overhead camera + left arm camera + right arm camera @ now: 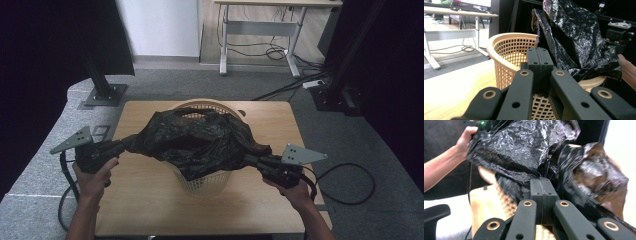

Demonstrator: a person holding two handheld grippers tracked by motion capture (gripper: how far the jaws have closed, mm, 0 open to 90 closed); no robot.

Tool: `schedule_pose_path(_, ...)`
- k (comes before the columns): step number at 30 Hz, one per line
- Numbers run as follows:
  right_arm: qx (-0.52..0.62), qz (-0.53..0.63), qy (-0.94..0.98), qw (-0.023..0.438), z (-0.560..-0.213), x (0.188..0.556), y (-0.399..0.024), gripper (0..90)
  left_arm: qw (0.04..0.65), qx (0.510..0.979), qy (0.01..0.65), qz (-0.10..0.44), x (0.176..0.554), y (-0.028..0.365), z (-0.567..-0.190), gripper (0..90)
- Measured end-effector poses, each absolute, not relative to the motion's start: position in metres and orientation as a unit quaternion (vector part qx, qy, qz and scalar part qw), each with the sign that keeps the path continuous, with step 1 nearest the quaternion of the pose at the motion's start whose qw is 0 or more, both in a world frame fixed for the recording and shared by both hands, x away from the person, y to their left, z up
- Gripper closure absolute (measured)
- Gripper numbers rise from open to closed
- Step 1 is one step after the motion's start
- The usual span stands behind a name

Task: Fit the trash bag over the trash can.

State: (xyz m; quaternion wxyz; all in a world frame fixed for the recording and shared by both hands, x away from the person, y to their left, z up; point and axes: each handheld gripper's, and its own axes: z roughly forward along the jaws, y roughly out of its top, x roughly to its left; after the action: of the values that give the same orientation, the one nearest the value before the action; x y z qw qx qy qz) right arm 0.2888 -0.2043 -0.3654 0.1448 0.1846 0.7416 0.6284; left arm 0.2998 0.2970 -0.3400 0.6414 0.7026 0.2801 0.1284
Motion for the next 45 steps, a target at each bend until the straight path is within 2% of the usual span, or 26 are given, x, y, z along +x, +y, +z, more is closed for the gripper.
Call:
schedule_pose_path(11,0.155,0.612,0.765,0.128,-0.391,0.272,-0.204,89.1,0.655,0.692,0.283,0.11,0.291,0.307,-0.362,89.8)
schedule_pose_path(32,0.174,0.548,0.809,0.118,-0.437,0.286,-0.191,89.2,0.612,0.721,0.31,0.097,0.306,0.302,-0.399,89.8)
schedule_pose_path(45,0.193,0.494,0.834,0.15,-0.447,0.296,-0.183,89.2,0.591,0.732,0.328,0.084,0.322,0.29,-0.421,89.8)
